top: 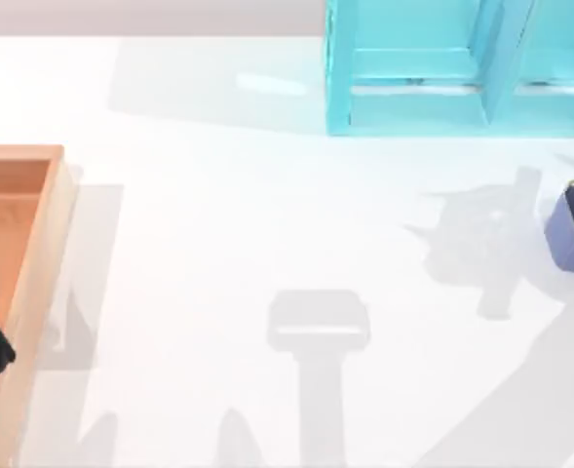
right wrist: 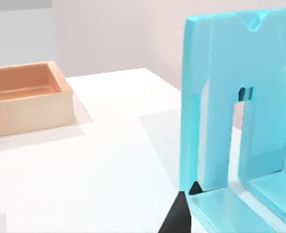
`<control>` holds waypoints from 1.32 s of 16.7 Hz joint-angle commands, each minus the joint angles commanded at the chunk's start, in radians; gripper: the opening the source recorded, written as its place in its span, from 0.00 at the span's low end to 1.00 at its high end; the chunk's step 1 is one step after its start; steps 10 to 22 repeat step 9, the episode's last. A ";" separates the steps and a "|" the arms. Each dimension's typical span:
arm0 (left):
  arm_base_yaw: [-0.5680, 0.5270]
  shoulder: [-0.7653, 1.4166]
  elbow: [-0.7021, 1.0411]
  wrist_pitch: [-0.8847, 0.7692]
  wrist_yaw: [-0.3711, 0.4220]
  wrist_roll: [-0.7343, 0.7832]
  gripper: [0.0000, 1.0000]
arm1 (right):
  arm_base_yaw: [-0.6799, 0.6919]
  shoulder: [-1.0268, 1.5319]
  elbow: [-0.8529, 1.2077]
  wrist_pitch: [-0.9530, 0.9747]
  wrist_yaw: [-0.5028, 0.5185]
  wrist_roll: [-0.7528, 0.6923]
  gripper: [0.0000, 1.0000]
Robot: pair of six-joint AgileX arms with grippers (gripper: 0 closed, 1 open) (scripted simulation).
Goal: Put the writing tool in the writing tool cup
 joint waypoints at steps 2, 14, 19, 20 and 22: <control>0.000 0.000 0.000 0.000 0.000 0.000 1.00 | 0.000 0.000 0.000 0.000 0.000 0.000 0.90; 0.000 0.000 0.000 0.000 0.000 0.000 1.00 | 0.000 0.000 0.000 0.000 0.000 0.000 1.00; 0.000 0.000 0.000 0.000 0.000 0.000 1.00 | 0.000 0.000 0.000 0.000 0.000 0.000 1.00; 0.000 0.000 0.000 0.000 0.000 0.000 1.00 | 0.000 0.000 0.000 0.000 0.000 0.000 1.00; 0.000 0.000 0.000 0.000 0.000 0.000 1.00 | 0.000 0.000 0.000 0.000 0.000 0.000 1.00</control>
